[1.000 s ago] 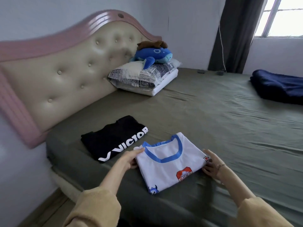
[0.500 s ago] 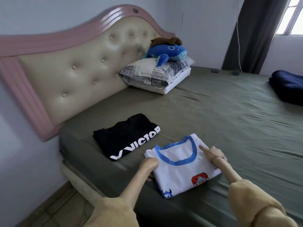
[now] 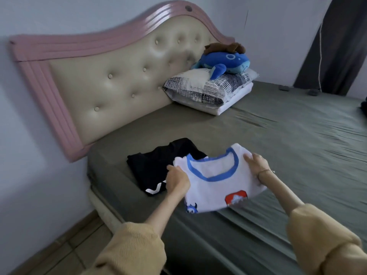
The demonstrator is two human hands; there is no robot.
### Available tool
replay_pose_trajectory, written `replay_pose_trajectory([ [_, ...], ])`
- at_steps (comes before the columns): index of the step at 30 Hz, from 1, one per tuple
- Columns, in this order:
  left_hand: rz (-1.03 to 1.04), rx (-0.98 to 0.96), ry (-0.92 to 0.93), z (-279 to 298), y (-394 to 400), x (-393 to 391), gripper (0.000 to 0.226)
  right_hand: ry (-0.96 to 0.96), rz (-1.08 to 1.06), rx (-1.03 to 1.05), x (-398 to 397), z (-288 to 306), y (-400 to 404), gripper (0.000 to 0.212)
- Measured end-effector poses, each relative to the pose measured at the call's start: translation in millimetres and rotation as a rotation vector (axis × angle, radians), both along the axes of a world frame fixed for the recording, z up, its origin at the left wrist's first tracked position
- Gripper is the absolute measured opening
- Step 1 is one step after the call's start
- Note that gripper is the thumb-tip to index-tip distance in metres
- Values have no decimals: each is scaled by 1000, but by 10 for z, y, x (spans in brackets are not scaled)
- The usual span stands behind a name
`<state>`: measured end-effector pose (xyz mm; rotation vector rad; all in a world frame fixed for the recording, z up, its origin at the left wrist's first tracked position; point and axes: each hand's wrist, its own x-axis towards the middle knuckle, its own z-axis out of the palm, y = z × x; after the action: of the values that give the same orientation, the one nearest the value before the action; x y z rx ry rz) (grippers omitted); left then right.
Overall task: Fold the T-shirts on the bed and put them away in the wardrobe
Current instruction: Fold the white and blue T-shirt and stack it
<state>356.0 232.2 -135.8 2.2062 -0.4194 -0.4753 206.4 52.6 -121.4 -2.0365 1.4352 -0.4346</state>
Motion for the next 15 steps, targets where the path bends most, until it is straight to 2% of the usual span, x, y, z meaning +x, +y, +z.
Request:
replay_pose_trajectory([
  [7,122,1,-83,196,171,1030,35,-214,97,8,1145,202,61,40],
  [10,184,32,-68,54,275,1387,38,-204,167,10,1560,90,119,41],
  [15,210,84,-26,-243,311,1578,39,-140,245,-5,1950,-170,53,30],
])
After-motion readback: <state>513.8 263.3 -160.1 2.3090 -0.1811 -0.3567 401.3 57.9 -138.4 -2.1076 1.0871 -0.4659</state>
